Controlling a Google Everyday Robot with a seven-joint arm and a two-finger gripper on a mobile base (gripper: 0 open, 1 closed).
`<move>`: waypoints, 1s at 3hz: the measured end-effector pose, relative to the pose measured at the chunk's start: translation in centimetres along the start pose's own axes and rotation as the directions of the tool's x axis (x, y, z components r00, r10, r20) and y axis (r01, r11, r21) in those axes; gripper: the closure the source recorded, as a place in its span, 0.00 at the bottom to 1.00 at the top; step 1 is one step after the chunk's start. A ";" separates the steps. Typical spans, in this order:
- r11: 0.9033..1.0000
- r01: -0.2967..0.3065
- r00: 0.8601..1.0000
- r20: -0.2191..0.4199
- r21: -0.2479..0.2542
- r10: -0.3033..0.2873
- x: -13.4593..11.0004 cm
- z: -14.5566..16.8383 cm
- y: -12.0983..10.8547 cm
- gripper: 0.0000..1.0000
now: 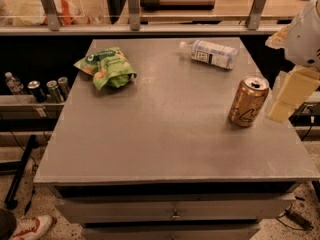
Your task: Move orange can near green rice chip bag
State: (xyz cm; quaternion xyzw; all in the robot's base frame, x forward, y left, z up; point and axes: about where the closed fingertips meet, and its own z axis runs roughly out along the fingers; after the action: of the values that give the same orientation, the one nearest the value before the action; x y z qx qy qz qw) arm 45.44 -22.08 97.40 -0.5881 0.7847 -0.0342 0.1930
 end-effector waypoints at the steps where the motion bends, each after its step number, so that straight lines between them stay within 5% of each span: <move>1: 0.998 -0.069 0.993 0.096 0.006 0.068 1.1 2.3 -2.3 0.00; 2: 0.990 -0.140 0.969 0.207 0.005 0.136 2.4 3.9 -4.6 0.00; 3: 0.982 -0.187 0.929 0.323 -0.009 0.179 3.7 4.1 -5.7 0.00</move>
Offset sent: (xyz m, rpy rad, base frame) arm 0.0771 -0.0536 -0.0381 0.3899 -0.0980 -0.1259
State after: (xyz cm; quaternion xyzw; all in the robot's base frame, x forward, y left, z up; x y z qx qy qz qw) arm 51.20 -26.56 94.26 -0.5079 0.7936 0.0719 0.3273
